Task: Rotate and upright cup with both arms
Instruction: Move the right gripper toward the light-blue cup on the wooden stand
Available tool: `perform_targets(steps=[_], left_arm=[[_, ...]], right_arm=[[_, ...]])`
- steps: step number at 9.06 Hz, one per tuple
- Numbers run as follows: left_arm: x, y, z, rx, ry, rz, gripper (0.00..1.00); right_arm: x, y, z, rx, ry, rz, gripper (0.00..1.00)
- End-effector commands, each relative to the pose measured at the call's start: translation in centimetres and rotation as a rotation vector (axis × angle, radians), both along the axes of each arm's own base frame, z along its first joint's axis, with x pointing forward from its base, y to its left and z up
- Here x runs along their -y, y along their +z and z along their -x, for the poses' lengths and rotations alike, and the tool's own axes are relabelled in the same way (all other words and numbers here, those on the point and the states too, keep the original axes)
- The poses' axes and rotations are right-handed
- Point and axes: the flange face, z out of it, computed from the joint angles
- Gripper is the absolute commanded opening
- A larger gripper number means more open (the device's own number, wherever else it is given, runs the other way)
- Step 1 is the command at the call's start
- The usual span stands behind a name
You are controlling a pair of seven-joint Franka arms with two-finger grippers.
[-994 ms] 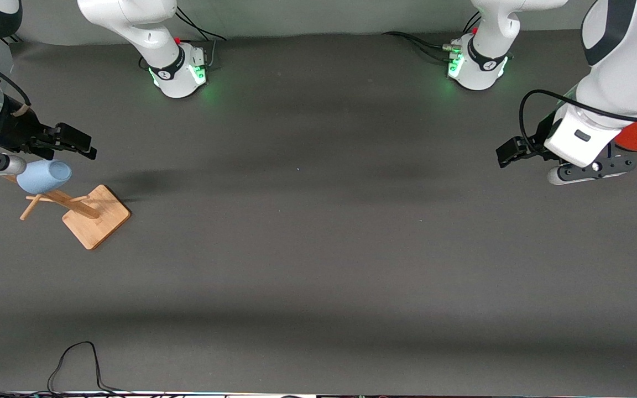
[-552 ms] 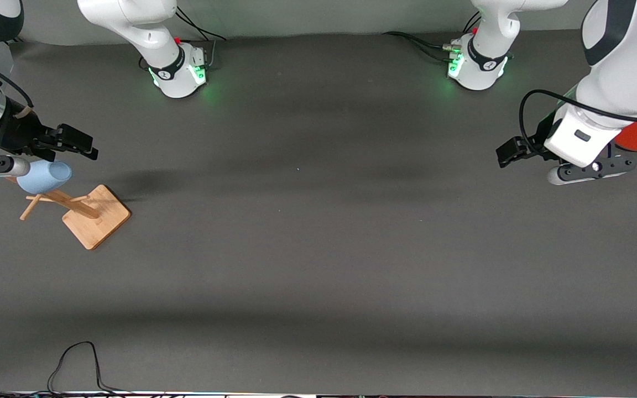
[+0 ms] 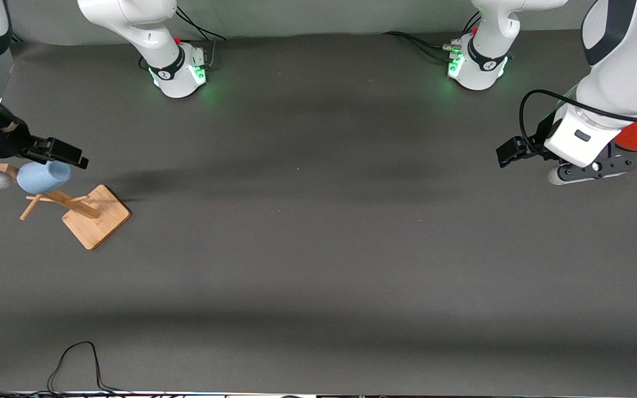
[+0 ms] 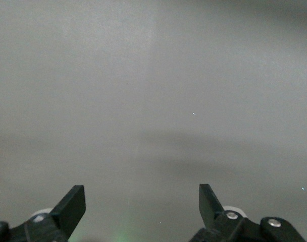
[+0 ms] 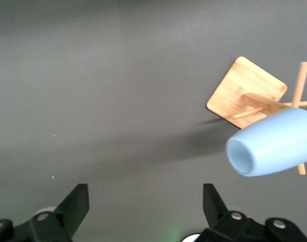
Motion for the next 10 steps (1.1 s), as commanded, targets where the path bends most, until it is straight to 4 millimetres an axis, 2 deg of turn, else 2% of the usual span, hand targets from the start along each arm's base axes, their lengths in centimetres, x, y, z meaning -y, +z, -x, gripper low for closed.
perform_targets(steps=[1, 2, 3, 4, 5, 7, 8, 9, 10], left_arm=[[0.0, 0.5, 0.1, -0.005, 0.0, 0.0, 1.0], [0.1, 0.5, 0.1, -0.007, -0.002, 0.0, 1.0], [0.1, 0.5, 0.1, -0.007, -0.002, 0.0, 1.0], [0.2, 0.5, 0.1, -0.008, -0.003, 0.0, 1.0], [0.2, 0.5, 0.1, -0.007, -0.003, 0.0, 1.0], [0.2, 0.5, 0.1, -0.007, -0.003, 0.0, 1.0], [0.3, 0.5, 0.1, -0.007, -0.005, 0.0, 1.0], [0.2, 0.5, 0.1, -0.007, -0.003, 0.0, 1.0], [0.3, 0.5, 0.1, -0.007, -0.005, 0.0, 1.0]], right_arm=[[5.1, 0.8, -0.3, -0.006, -0.166, -0.018, 1.0], [8.4, 1.3, -0.4, -0.018, -0.295, -0.056, 1.0], [10.9, 0.9, -1.7, -0.062, -0.444, -0.061, 1.0], [11.3, -0.2, -2.8, -0.091, -0.548, -0.053, 1.0], [11.4, -0.6, -2.9, -0.117, -0.681, -0.059, 1.0], [10.2, -3.7, -4.1, -0.187, -0.685, -0.07, 1.0], [9.7, -5.2, -3.9, -0.284, -0.684, -0.061, 1.0], [9.3, -5.3, -4.1, -0.303, -0.74, -0.072, 0.99], [9.8, -6.1, -3.9, -0.332, -0.788, -0.058, 0.99]])
